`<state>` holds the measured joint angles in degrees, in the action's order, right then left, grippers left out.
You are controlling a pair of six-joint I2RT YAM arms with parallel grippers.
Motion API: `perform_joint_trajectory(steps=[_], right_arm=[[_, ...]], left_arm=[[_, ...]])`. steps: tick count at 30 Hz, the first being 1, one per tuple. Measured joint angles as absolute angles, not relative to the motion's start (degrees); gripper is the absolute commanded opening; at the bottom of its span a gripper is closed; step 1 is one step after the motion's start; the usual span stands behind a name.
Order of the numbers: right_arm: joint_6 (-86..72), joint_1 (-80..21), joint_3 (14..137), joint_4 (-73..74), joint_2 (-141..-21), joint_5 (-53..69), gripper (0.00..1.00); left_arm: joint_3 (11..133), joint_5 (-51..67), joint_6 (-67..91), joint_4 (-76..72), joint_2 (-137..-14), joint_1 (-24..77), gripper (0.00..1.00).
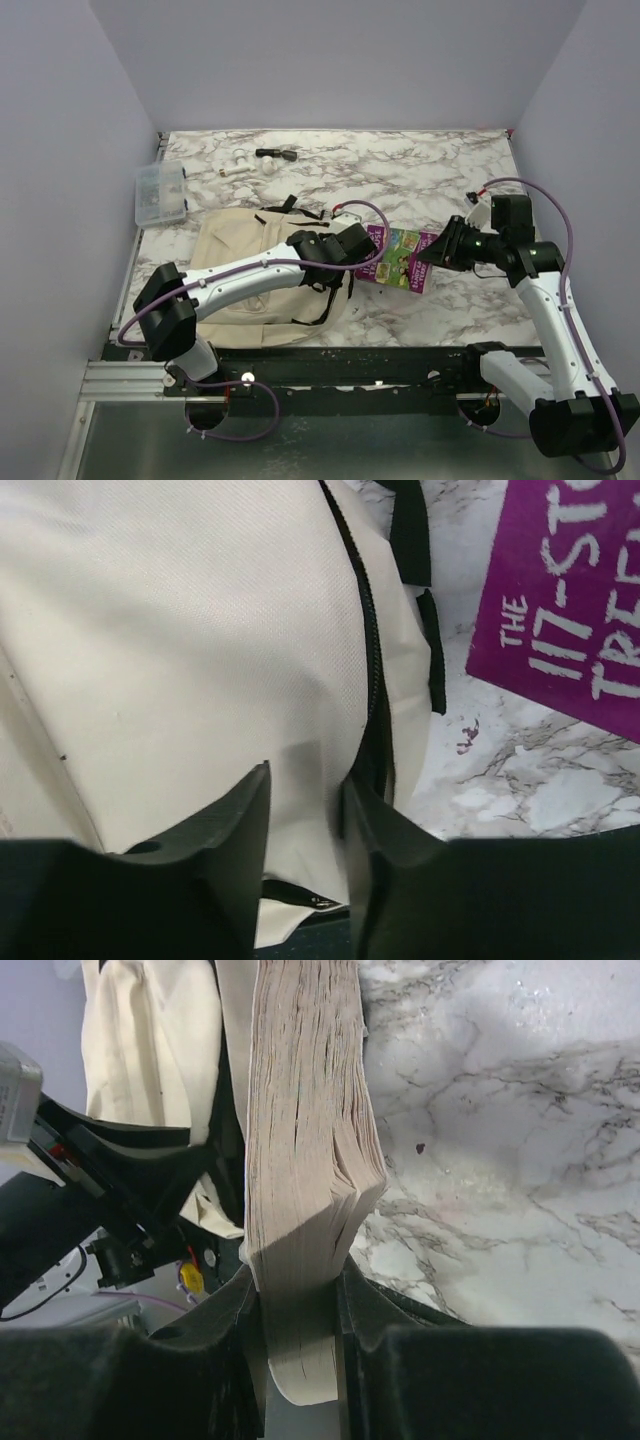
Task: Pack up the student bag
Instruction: Place the book in the student bag.
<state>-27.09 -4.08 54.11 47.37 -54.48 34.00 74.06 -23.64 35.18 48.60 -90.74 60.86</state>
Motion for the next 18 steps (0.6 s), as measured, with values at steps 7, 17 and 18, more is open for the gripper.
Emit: perform_joint_trajectory(steps=[7, 17, 18], right_arm=[[-25.12, -4.34, 54.39, 51.79, -54.98, 36.53, 0.0], [-31.35, -13.17, 55.13, 47.05, -57.08, 47.92, 0.0], [-32.71, -14.22, 55.09, 45.23, -57.34, 48.86, 0.0]], left_arm=[[73.73, -27.2, 33.98, 50.5, -88.82, 60.82, 0.0], [63.9, -31.86, 34.92, 47.05, -65.71, 59.68, 0.0], [62.5, -32.03, 34.89, 46.0, -63.66, 59.59, 0.0]])
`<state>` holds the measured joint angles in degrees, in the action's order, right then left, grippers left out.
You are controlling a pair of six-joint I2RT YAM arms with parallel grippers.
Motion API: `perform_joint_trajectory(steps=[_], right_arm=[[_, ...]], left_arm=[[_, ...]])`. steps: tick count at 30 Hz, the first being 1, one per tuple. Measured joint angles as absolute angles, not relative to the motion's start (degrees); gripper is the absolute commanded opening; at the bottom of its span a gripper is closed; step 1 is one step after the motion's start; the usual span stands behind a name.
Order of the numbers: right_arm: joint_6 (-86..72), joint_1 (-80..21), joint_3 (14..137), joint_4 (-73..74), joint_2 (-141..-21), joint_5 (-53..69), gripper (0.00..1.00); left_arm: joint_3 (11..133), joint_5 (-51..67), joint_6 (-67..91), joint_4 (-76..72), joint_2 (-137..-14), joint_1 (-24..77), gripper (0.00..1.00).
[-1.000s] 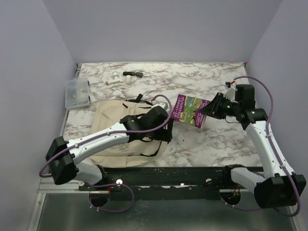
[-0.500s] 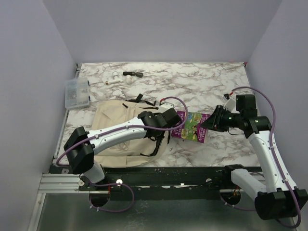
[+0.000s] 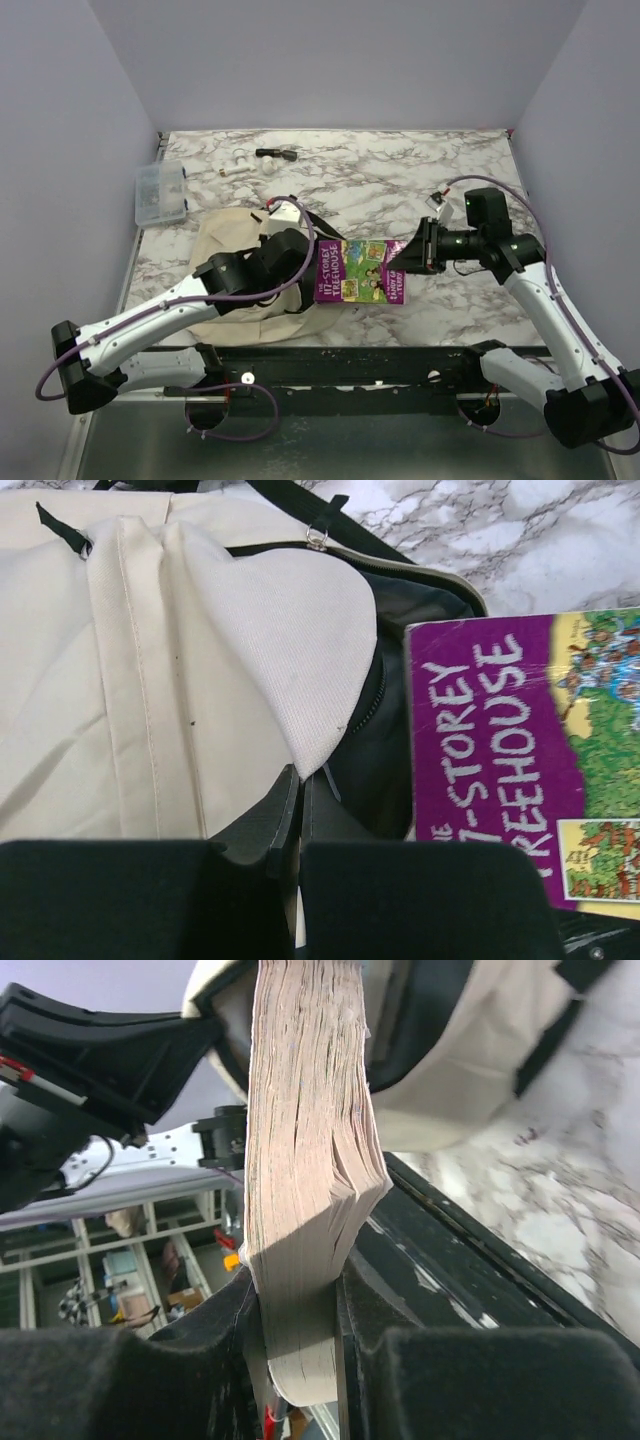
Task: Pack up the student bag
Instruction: Place the book in the student bag.
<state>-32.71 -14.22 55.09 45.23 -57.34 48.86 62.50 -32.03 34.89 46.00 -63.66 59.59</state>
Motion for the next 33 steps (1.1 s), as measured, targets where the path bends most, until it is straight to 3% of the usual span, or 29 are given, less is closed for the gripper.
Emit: perform_joint_trajectory(steps=[8, 15, 25, 33], right_arm=[[-48.49, -27.14, 46.17, 20.71, -64.6, 49.36, 0.0], [-59.27, -27.7, 36.32, 5.34, -67.18, 48.97, 0.0], [-53.3, -13.89, 39.16, 7.81, -70.81, 52.03, 0.0], [-52.73, -19.97, 44.49, 7.64, -72.69, 52.34, 0.0]], left_arm=[[55.0, -32.08, 34.89, 40.27, -55.48, 59.31, 0.0], [54.83, -30.24, 34.52, 40.03, -54.96, 58.96, 0.0], [54.83, -27.53, 33.95, 38.2, -55.0, 58.87, 0.0], [56.58, -24.51, 33.78, 37.67, -57.74, 58.85, 0.0]])
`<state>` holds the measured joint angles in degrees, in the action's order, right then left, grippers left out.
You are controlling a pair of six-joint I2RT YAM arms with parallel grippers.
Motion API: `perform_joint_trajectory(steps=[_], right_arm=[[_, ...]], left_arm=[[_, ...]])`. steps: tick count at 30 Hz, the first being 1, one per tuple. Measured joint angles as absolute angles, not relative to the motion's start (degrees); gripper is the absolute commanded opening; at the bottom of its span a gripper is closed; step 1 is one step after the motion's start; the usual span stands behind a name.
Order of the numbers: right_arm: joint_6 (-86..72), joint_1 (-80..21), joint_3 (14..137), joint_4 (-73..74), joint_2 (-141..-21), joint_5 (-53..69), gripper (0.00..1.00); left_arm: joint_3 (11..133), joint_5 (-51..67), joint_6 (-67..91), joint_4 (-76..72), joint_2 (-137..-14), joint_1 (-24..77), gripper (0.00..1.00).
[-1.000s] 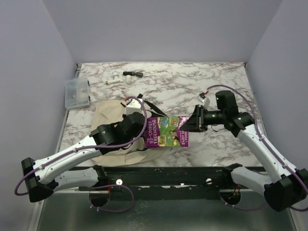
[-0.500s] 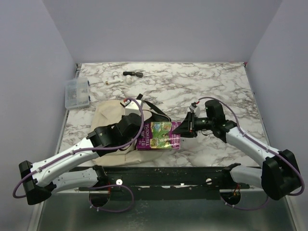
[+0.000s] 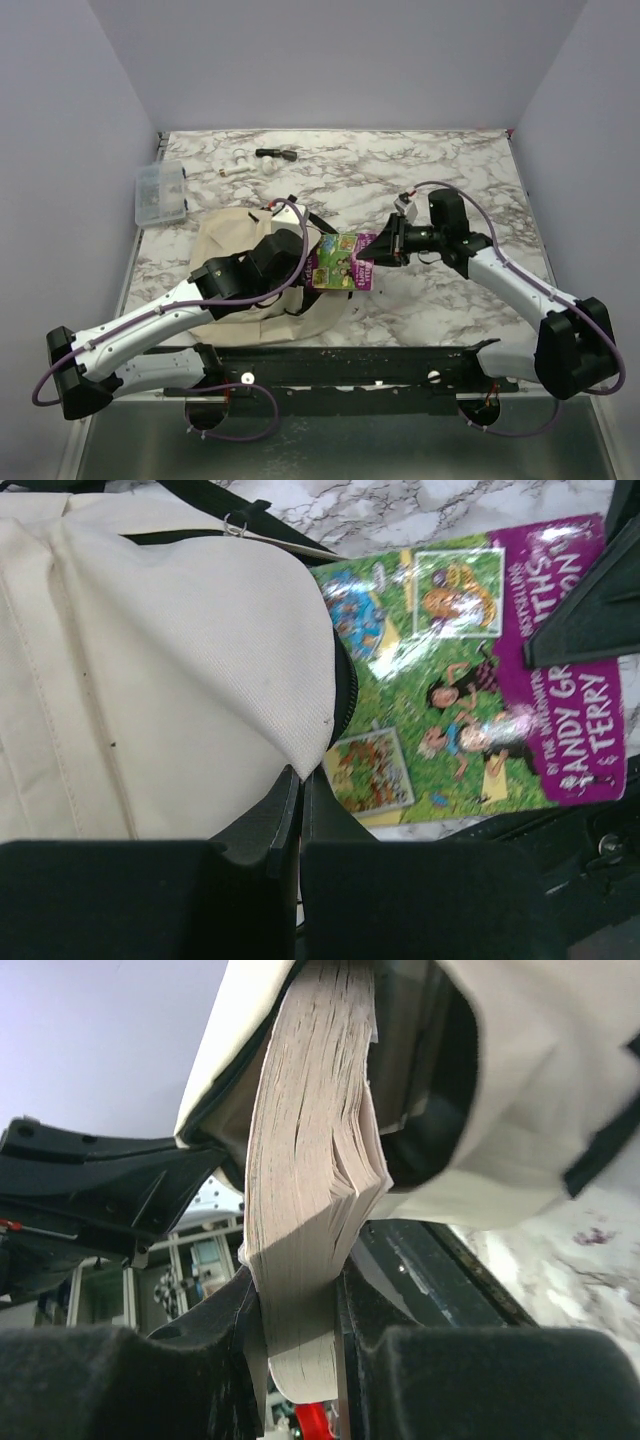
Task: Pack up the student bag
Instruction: Place the book in the student bag.
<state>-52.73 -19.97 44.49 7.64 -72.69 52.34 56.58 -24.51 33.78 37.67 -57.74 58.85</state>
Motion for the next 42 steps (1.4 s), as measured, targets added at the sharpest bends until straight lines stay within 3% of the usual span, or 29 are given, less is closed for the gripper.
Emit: perform_joint_trajectory(steps=[7, 12, 16, 20, 24, 27, 34, 36, 38, 42], right_arm=[[-61.98, -30.63, 41.28, -6.96, -73.56, 48.73, 0.0], [-66.87, -35.86, 40.99, -22.33, -82.19, 40.97, 0.02], [-70.04, -39.18, 40.99, -35.03, -93.45, 34.92, 0.23], [-69.78, -40.07, 41.45, -37.06, -97.8, 32.29, 0.49], [-65.43, -39.99, 44.25, -32.03, -97.82, 30.76, 0.66], [-63.57, -39.72, 43.38, -30.61, -97.27, 30.96, 0.71], [-62.89, -39.66, 35.75, -28.56, -91.24, 31.33, 0.66], [-62.57, -39.66, 35.44, -27.22, -89.89, 31.18, 0.55], [-62.15, -39.7, 35.57, -26.98, -89.58, 31.09, 0.37], [-62.0, -41.52, 39.2, -26.26, -92.64, 30.17, 0.2]], left_arm=[[59.46, -22.04, 33.82, 38.17, -59.24, 58.83, 0.0], [59.66, -21.34, 35.77, 37.58, -59.79, 58.5, 0.0], [58.65, -19.75, 39.4, 36.88, -60.05, 58.43, 0.0], [55.66, -18.55, 42.96, 35.03, -59.51, 58.41, 0.0], [53.28, -18.44, 44.95, 34.09, -57.89, 58.35, 0.0], [52.75, -18.44, 45.3, 33.69, -56.86, 58.08, 0.0], [52.69, -18.22, 44.99, 33.39, -56.51, 57.41, 0.0], [52.58, -17.91, 44.88, 33.12, -56.51, 57.32, 0.0], [52.36, -17.39, 44.73, 32.75, -56.49, 57.12, 0.0], [51.64, -16.71, 44.56, 31.97, -56.25, 56.99, 0.0]])
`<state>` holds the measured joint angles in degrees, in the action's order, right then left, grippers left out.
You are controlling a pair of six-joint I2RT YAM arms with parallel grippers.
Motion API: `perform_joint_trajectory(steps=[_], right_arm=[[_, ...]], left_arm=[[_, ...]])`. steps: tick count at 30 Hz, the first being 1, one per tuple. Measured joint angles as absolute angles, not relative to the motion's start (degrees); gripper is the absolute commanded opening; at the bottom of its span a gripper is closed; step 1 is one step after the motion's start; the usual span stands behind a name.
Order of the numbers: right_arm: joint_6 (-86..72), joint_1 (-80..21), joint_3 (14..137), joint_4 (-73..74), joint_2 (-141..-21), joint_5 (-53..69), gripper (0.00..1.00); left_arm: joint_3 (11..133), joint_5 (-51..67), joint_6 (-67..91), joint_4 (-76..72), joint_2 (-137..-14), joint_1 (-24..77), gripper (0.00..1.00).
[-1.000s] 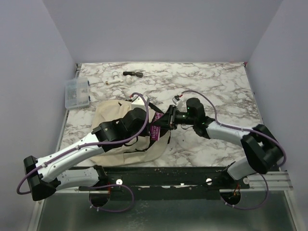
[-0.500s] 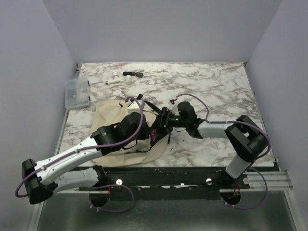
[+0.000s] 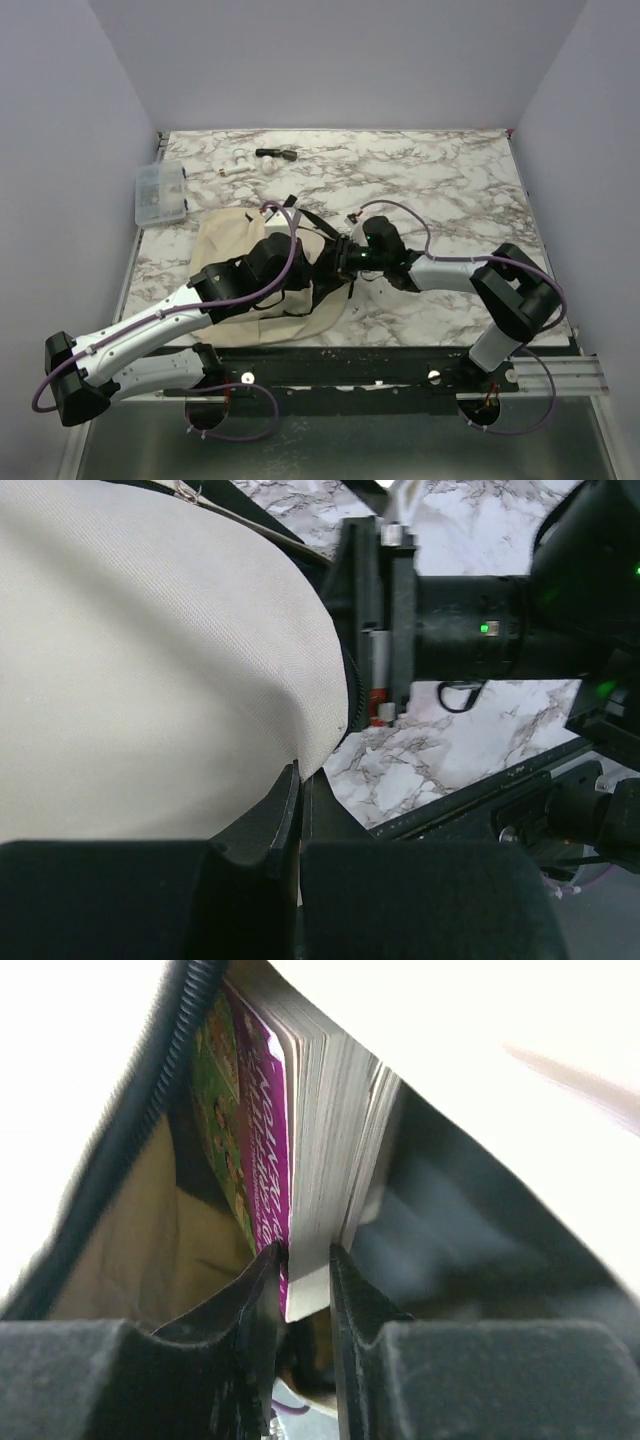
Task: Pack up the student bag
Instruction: Place the book in the student bag.
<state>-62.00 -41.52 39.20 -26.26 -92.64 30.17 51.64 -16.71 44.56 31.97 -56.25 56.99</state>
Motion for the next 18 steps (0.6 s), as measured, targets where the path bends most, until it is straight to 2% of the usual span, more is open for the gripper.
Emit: perform_joint_trajectory(steps=[3, 8, 12, 18], right_arm=[[-61.87, -45.39, 45.5, -25.21, -97.47, 29.67, 0.17], [-62.48, -48.73, 48.23, -25.47, -99.29, 29.87, 0.33], [-60.47, -44.97, 42.33, -22.61, -92.62, 29.63, 0.47], [-52.23, -43.11, 40.49, -7.01, -77.84, 25.28, 0.62]], left_arm=[[51.09, -16.34, 44.49, 31.35, -55.66, 56.95, 0.0], [49.41, -16.05, 44.47, 31.27, -53.12, 56.58, 0.0], [47.97, -15.62, 44.49, 30.5, -52.01, 56.16, 0.0], [47.0, -14.06, 44.53, 29.95, -52.51, 55.05, 0.0]])
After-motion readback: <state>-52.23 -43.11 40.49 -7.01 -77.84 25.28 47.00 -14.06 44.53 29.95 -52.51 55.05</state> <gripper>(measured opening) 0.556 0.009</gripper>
